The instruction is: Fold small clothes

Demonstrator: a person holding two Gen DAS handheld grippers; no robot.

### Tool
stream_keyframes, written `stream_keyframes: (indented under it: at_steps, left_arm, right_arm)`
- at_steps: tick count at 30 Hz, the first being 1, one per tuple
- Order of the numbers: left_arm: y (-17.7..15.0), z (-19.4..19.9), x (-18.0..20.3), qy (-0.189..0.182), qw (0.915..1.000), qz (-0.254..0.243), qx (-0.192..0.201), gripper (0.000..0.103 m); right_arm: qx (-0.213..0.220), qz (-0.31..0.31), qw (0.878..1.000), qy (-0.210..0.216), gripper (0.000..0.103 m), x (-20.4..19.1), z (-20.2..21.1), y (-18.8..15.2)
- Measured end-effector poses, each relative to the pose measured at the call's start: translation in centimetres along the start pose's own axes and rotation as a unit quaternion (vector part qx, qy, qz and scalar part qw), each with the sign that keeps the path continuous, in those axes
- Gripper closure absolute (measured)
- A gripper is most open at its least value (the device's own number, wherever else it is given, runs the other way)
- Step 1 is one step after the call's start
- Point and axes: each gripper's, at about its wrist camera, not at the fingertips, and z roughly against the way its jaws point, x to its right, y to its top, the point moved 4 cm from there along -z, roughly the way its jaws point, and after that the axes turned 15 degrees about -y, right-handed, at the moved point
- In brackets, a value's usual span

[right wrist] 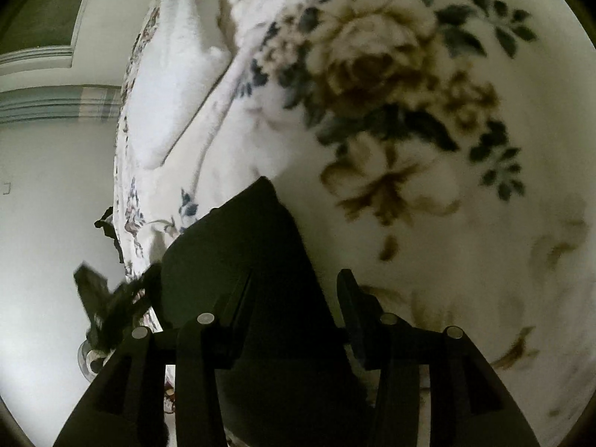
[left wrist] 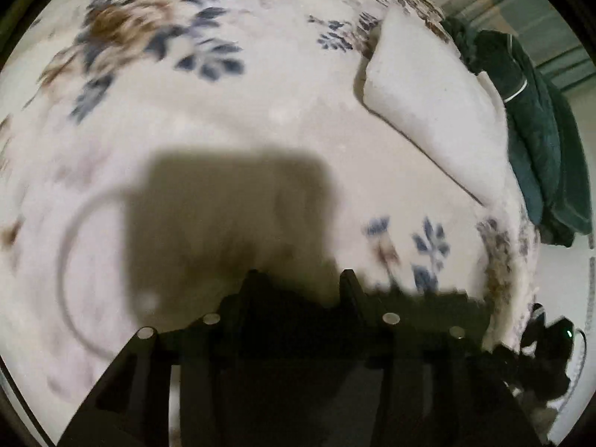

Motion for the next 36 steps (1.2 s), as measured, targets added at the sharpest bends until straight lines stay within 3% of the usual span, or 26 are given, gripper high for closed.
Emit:
stream_keyframes:
  at_steps: [6,10,11,12,13,16,18,23,28,30,31,32,33,34,36]
  left_arm:
    - [2.1,0.3,-0.5,-0.009,0.9998,0.015,0.0,0.069]
    - [-0.3,3.6,-0.5,-0.007,0.9999,0.012,0.008,0.067]
    - [-1.3,4.5,-0.3,-0.003,0.9999,0.007,0.013,0.058]
    - [-2.7,5.5,-0.3,0.0,0.9998,0.005,0.02,0.042]
    - [-3.6,6.3,-0.3,0.001,0.9997,0.006,0.026,0.035]
    - [-7.3,8.5,-1.3,0.024,0.9992,0.014,0.03,0.033]
    - [-10.0,9.1,-2.4,0.036,0.9986,0.033,0.023,0.033]
    - [-13.9,9.8,-3.9,0.041,0.9962,0.075,0.016,0.033]
    - [-14.7,8.7,-3.6,0.025,0.9973,0.069,0.002,0.033]
    - [-14.1,8.3,-3.0,0.013,0.9982,0.059,-0.002,0.033]
    - [-13.7,8.1,-2.6,0.004,0.9986,0.053,-0.003,0.033]
    - [-13.4,8.0,-2.4,0.001,0.9988,0.049,-0.004,0.033]
    - [-13.0,7.6,-2.2,-0.006,0.999,0.043,-0.008,0.033]
    - [-12.7,7.1,-2.1,-0.016,0.999,0.04,-0.013,0.033]
    - [-12.2,6.1,-2.1,-0.027,0.9987,0.037,-0.021,0.033]
  right_arm:
    - [-0.001,-0.003,1.0,0.0,0.056,0.5,-0.2,1.1]
    - [-0.039,0.001,0.999,0.001,0.056,1.6,0.3,-0.9]
    - [-0.057,0.0,0.998,-0.001,0.056,2.1,0.5,-2.2]
    - [-0.074,-0.004,0.997,0.004,0.056,2.5,0.6,-3.5]
    - [-0.087,-0.01,0.996,0.011,0.056,2.9,0.5,-4.6]
    - [-0.129,-0.047,0.991,0.01,0.056,4.7,-0.5,-8.2]
    - [-0.111,-0.052,0.992,0.024,0.099,4.7,-0.5,-9.8]
    - [-0.034,-0.068,0.997,-0.01,0.098,4.5,3.4,-11.4]
    - [-0.095,-0.053,0.993,-0.045,0.096,5.4,0.3,-13.1]
    - [-0.098,-0.045,0.993,-0.052,0.084,5.4,0.3,-12.1]
    - [-0.092,-0.043,0.994,-0.046,0.072,5.4,0.7,-11.8]
    - [-0.076,-0.033,0.996,-0.028,0.05,4.9,1.3,-10.8]
    - [-0.065,-0.025,0.997,-0.022,0.041,4.8,1.3,-10.6]
    - [-0.047,-0.01,0.999,-0.016,0.035,4.3,1.5,-9.6]
    - [-0.053,0.009,0.999,0.007,0.035,3.6,0.4,-8.3]
